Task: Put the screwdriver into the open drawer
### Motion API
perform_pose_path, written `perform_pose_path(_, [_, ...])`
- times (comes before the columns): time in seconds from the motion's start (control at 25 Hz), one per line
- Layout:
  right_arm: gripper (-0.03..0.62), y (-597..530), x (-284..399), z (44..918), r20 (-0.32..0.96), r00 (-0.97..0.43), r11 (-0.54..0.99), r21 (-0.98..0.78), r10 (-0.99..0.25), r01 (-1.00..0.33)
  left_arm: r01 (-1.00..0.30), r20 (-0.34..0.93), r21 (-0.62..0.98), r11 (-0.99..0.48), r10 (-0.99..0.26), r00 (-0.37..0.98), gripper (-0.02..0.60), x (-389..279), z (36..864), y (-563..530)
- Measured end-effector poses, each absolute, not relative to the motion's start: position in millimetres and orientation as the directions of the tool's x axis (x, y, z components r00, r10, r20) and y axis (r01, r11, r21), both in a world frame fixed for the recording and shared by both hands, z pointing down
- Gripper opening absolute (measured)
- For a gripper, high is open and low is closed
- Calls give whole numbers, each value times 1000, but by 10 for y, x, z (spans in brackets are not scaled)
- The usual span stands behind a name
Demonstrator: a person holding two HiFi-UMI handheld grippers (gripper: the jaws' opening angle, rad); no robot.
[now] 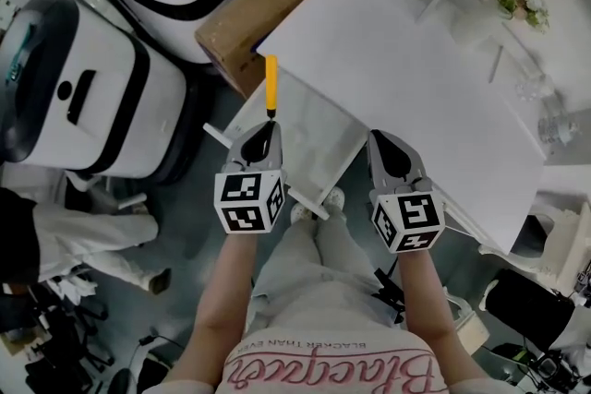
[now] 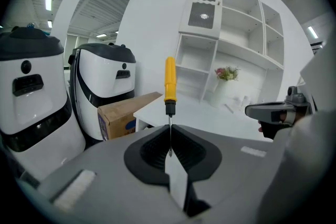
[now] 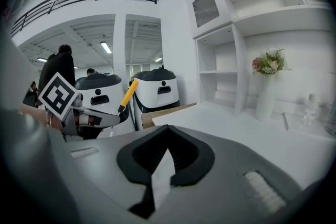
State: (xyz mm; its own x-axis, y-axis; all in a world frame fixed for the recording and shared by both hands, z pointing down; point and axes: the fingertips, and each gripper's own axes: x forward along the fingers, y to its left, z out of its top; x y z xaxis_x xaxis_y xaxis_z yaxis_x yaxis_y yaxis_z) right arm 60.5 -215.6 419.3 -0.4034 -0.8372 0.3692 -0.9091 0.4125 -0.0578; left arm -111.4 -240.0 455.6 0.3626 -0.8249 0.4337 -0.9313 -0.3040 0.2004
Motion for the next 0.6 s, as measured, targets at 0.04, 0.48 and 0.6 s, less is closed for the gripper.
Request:
perform_pose_path(0.04, [2, -2157, 621, 4222, 377, -408, 417, -62, -832, -907, -934, 451, 203, -294, -819, 356, 29, -1092, 4608, -2391])
perform_pose_path(0.48, [2, -2288, 713, 4387, 418, -455, 460, -96, -786, -883, -948, 603, 235, -216, -732, 316, 29, -858, 5218, -2310])
perform_pose_path(0.6, [2, -2319, 728, 4414, 423, -462, 467, -101, -779, -879, -947, 644, 265, -181, -698, 314, 29, -795, 5379, -2282])
